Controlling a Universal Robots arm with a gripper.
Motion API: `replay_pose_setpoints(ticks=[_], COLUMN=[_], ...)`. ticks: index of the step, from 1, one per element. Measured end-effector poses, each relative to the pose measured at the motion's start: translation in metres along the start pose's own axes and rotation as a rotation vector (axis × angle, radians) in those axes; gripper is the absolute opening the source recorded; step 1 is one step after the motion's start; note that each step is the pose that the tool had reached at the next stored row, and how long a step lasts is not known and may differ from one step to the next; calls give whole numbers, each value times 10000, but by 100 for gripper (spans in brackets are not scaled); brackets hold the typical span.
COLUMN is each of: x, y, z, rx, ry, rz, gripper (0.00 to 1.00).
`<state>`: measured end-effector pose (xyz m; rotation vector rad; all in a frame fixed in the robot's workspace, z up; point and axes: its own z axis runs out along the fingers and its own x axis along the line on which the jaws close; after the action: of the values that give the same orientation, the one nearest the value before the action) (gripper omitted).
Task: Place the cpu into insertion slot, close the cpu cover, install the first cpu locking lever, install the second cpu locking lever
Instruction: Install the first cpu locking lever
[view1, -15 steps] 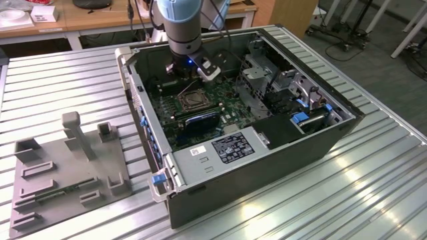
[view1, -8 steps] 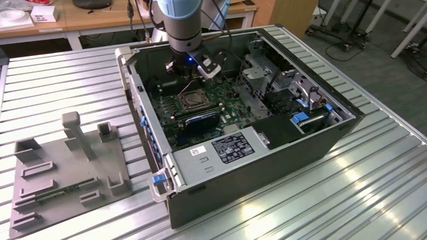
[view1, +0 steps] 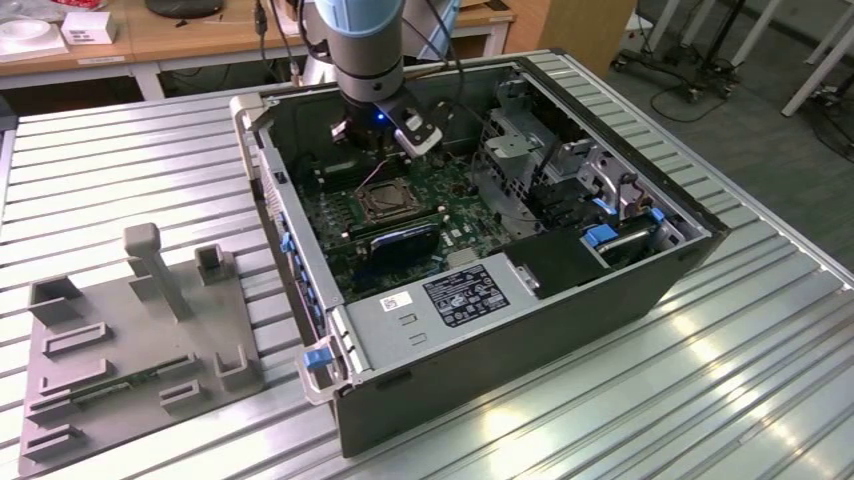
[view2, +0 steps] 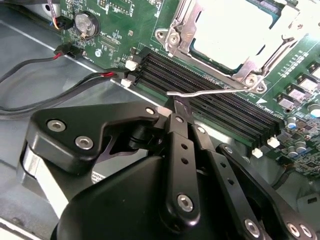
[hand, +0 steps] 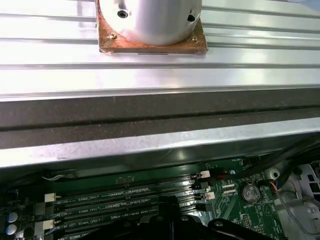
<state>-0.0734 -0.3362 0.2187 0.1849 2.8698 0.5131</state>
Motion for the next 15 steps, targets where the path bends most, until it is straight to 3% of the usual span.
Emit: replay_pose_setpoints(ticks=[3,8,15], x=[1,11,77], y=[5,35,64], z=[2,15,21], rx=[-46,-48,-33], ry=[1,-4,-20], rz=[11,9,1], gripper=[11,11,11])
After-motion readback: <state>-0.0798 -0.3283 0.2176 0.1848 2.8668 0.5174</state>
